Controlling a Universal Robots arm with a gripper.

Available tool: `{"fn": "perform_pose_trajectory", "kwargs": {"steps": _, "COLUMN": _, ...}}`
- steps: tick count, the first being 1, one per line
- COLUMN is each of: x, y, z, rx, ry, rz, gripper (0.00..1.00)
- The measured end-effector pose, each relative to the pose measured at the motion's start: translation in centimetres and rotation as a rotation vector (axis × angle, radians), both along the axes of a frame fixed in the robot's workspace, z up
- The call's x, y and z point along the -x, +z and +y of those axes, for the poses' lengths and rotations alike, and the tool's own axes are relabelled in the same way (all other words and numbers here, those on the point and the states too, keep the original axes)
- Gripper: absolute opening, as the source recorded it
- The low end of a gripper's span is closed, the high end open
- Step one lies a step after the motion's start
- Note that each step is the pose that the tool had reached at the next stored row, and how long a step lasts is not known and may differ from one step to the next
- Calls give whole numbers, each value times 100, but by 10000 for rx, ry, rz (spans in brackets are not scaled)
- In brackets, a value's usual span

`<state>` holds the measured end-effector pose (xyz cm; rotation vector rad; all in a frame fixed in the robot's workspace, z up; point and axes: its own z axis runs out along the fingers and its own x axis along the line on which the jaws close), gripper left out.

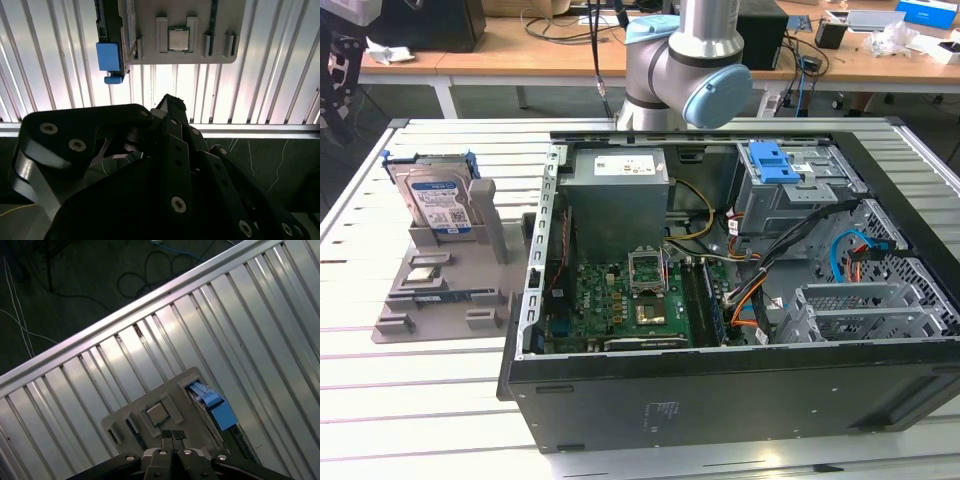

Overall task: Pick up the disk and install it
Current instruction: 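Pick up the disk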

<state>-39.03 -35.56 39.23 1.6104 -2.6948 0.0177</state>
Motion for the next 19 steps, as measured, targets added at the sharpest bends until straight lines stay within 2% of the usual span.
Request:
{"fn": "perform_pose_trajectory", "kwargs": {"steps": 5, "x": 0, "y": 0, "z": 0, "rx": 21, "ry": 623, "rz": 1, "gripper": 11}}
{"fn": "perform_pose_trajectory", "kwargs": {"steps": 8, "x": 0, "y": 0, "z": 0, "rx": 38, "ry": 1194, "rz": 0, "gripper": 11}}
{"fn": "perform_pose_trajectory", "kwargs": {"steps": 12, "x": 0, "y": 0, "z": 0, "rx": 49, "ry": 1570, "rz": 0, "gripper": 11}}
{"fn": "perform_pose_trajectory", "kwargs": {"steps": 14, "x": 0, "y": 0, "z": 0, "rx": 61, "ry": 1996, "rz": 1, "gripper": 11}}
{"fn": "perform_pose_trajectory", "kwargs": {"steps": 16, "x": 0, "y": 0, "z": 0, "rx": 81, "ry": 2637, "rz": 0, "gripper": 11}}
{"fn": "perform_pose_trajectory", "kwargs": {"steps": 19, "x": 0, "y": 0, "z": 0, "rx": 89, "ry": 2874, "rz": 1, "gripper": 11}}
